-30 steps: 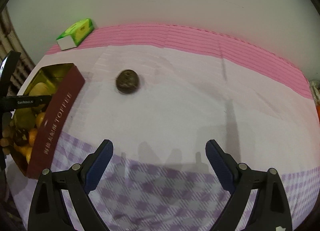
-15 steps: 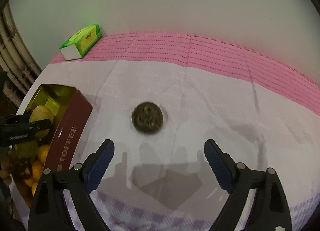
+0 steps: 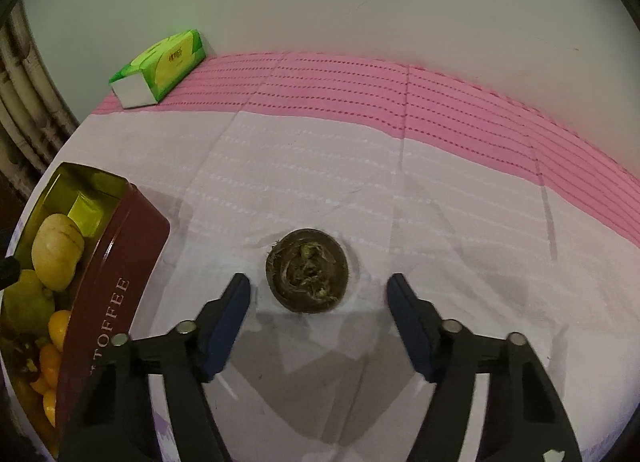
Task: Organize fruits
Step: 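Release the pale yellow fruit into the tray while the right gripper grasps the last dark brown fruit, then carry the last dark brown fruit with the right gripper into the tin tray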
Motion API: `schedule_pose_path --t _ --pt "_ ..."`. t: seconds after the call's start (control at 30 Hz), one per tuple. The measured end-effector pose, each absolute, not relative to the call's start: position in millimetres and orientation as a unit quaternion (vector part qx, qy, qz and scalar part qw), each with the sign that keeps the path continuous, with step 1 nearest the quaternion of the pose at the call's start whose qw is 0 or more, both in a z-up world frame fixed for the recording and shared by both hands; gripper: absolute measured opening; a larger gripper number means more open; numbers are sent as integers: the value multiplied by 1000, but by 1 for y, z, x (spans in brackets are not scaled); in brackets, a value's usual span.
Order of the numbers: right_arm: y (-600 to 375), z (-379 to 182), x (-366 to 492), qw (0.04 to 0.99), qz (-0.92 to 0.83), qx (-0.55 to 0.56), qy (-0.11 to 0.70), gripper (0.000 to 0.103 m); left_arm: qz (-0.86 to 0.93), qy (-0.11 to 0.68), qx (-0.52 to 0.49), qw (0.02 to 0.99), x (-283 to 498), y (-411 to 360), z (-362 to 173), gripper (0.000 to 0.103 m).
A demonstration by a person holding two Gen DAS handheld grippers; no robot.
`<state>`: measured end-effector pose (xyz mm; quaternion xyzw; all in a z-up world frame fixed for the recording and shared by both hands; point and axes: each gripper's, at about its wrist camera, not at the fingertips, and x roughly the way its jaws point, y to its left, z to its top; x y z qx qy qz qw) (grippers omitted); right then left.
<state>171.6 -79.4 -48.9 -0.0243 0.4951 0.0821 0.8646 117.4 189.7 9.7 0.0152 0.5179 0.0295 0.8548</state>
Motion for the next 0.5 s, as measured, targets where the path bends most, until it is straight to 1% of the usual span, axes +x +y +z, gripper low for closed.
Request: schedule_pose_path --t 0.1,0.17,0.33,0.5 --pt "-76 -53 173 863 88 -23 498 55 36 515 9 857 108 196 11 83" --pt "-73 -54 173 864 88 -27 495 54 43 512 5 858 102 201 12 83" --pt "-68 -54 174 866 91 -32 491 41 62 512 -4 857 86 215 12 83" --pt "-65 -53 173 866 90 -29 491 41 78 509 -10 857 77 225 13 83"
